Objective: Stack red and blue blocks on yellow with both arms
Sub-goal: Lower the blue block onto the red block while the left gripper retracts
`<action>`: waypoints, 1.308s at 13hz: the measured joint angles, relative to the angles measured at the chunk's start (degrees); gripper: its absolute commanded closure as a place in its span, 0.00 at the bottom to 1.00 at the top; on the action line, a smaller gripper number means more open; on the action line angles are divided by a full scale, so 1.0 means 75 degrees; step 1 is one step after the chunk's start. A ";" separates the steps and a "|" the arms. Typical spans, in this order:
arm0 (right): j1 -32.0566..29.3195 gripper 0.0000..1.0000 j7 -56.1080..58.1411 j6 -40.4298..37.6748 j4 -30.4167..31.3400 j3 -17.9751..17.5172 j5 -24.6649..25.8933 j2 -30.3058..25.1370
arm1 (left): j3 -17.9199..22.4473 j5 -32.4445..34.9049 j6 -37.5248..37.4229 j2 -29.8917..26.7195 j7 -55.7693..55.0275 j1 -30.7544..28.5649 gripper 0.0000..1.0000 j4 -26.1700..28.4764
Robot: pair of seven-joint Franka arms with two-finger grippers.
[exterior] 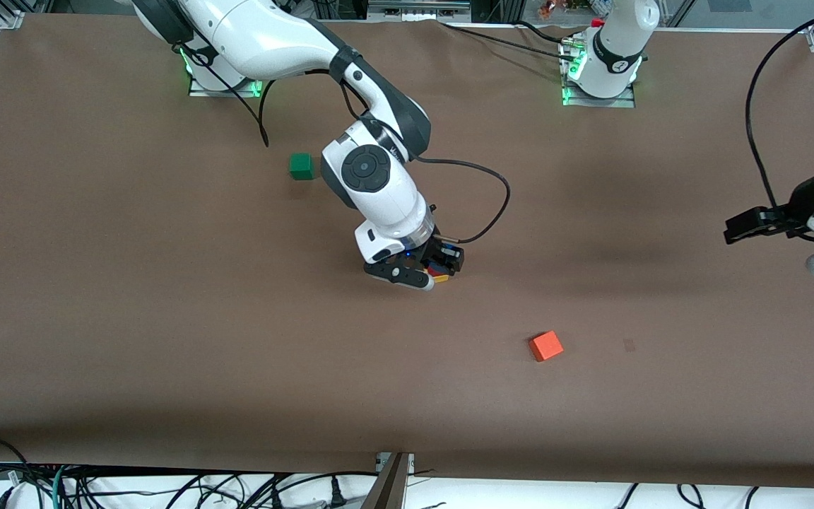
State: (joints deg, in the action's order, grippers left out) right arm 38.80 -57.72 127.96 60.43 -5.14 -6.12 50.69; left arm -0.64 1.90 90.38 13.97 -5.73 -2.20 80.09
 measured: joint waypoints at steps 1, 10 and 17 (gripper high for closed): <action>0.0018 0.60 0.0000 -0.0041 0.0001 0.0000 0.0062 0.0000 | -0.0095 0.0000 0.0000 -0.0044 0.0014 -0.0093 0.00 0.0045; 0.0086 0.58 0.0001 -0.0263 0.0039 0.0000 0.0531 0.0173 | -0.0591 0.0000 0.0002 -0.0115 0.0015 -0.0419 0.00 0.0291; 0.0093 0.01 -0.0003 -0.0263 0.0031 0.0000 0.0533 0.0192 | -0.0636 0.0000 0.0011 -0.0115 0.0014 -0.0419 0.00 0.0288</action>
State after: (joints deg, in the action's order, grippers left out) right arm 39.50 -57.75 125.99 60.67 -5.14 -2.12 52.13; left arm -5.40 1.90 90.46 13.10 -5.62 -5.34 82.25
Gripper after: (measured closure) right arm 0.220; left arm 0.000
